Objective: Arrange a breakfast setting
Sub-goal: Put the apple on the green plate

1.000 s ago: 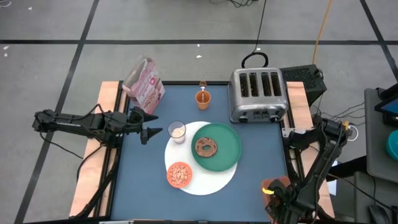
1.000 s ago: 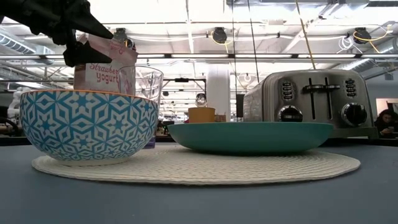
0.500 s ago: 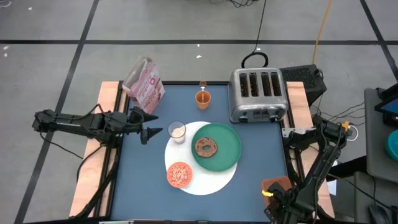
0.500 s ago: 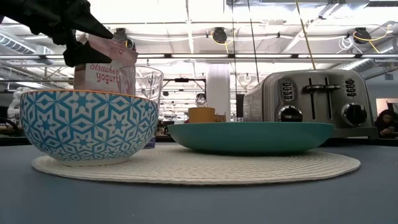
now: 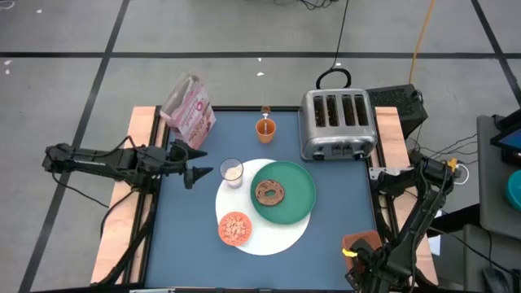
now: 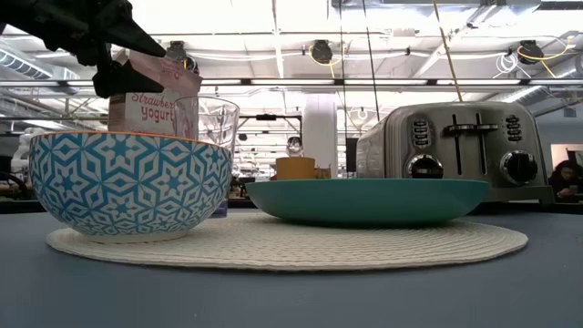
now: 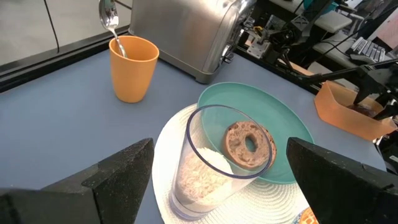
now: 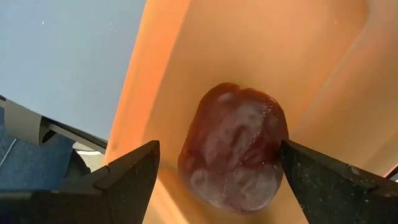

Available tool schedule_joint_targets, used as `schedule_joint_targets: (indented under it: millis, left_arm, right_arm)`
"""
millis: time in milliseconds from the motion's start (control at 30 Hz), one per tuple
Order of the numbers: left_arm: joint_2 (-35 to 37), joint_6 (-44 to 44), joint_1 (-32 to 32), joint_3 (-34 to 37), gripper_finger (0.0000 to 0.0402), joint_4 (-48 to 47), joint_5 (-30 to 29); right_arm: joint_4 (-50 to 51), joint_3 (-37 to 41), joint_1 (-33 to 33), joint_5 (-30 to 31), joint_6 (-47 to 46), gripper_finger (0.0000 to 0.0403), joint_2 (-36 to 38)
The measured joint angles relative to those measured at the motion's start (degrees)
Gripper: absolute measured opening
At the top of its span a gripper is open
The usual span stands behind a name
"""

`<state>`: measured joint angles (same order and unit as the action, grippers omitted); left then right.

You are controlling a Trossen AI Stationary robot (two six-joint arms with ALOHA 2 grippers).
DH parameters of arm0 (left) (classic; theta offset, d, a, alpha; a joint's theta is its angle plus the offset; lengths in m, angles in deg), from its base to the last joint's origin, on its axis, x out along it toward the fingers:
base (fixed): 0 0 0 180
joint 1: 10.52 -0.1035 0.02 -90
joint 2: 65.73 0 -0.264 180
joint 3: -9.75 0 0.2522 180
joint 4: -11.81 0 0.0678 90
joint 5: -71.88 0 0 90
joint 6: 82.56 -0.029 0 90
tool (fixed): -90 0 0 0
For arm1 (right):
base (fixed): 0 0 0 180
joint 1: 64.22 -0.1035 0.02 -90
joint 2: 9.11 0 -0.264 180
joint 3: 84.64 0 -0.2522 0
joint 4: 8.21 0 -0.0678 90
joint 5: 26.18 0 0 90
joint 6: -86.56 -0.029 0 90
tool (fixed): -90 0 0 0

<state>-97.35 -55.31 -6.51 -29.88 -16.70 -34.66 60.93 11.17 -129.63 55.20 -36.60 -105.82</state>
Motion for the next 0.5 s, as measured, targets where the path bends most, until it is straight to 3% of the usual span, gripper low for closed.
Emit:
schedule_joint_targets:
  millis: [500]
  left_arm:
    - [0.0, 0.0, 0.0, 0.0, 0.037, 0.0, 0.0]
  right_arm:
    - [0.1, 0.0, 0.0, -0.5, 0.9, 0.0325, 0.0]
